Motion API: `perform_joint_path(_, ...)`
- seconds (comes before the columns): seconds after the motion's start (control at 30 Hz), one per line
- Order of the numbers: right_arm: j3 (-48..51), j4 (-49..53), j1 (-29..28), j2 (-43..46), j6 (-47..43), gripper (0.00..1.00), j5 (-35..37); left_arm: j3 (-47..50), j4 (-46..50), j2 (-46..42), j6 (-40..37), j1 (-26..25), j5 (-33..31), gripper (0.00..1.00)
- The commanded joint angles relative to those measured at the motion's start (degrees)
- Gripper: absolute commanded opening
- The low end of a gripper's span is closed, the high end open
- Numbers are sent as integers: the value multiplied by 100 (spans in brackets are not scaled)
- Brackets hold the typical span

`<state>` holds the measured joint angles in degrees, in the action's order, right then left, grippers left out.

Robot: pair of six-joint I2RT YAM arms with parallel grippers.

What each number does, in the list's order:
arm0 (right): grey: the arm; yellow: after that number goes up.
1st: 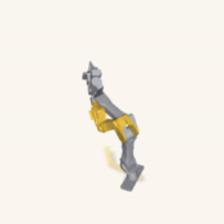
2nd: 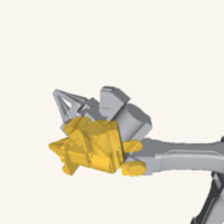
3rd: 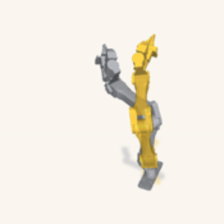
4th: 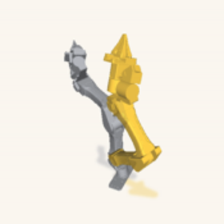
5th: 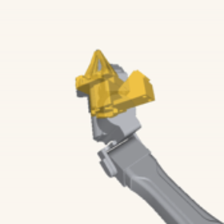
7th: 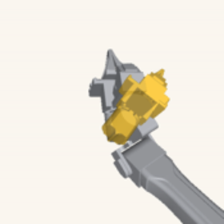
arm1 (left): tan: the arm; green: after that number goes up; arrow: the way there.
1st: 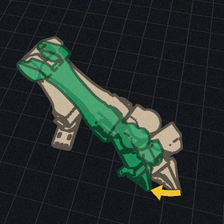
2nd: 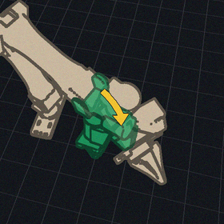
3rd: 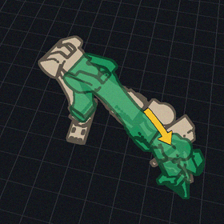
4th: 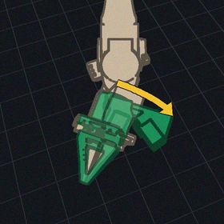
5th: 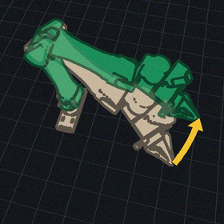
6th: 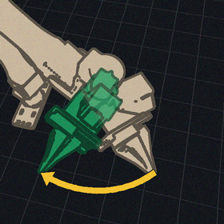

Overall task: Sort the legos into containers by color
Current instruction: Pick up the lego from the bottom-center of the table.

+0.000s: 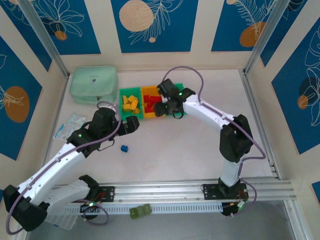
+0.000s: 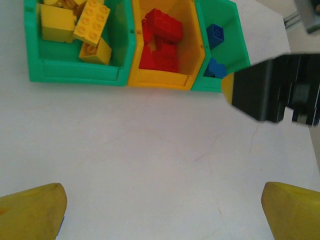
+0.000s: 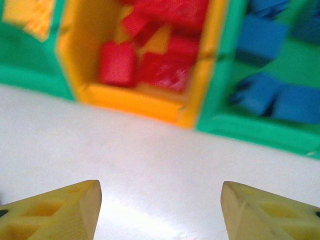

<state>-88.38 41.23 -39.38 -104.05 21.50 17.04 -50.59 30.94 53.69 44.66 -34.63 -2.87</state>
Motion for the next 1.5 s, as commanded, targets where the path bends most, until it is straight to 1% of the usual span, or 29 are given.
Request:
perform_joint_path(0.0,237,-210,-461,155,144,68,-465,136,711,-341,28,42,-247,99)
perform_joint_path(0.13,449,-618,-1053,25,328,71,-912,200,1205,-738,183,53,-368,99)
perform_joint_path(0.3,263,-895,-1698,-529,380,76,-1038,282,1815,-1267,409,62,-552,99)
perform_joint_path(0.43,112,-1167,-1947,-928,363,76,-1289,323,2121,-1597,549,70,-635,99)
perform_joint_path(0.57,-166,-1175,-2229,-1353,202,76,-1243,330,2356,-1808,668,71,-706,99)
perform_joint_path(0.67,-407,-1116,-2324,-1665,160,74,-1187,356,2458,-1925,751,71,-778,99)
perform_joint_path(0.8,-706,-1058,-2366,-1996,81,69,-965,435,2456,-2053,828,71,-881,99)
perform_joint_path(1.1,-1167,-879,-2384,-2496,-231,51,-698,453,2486,-2083,853,83,-942,99)
perform_joint_path(1.27,-1233,-802,-2382,-2546,-288,41,-627,488,2465,-2095,860,81,-945,99)
perform_joint_path(1.47,-1245,-744,-2379,-2333,-293,28,-592,486,2443,-2082,843,79,-910,99)
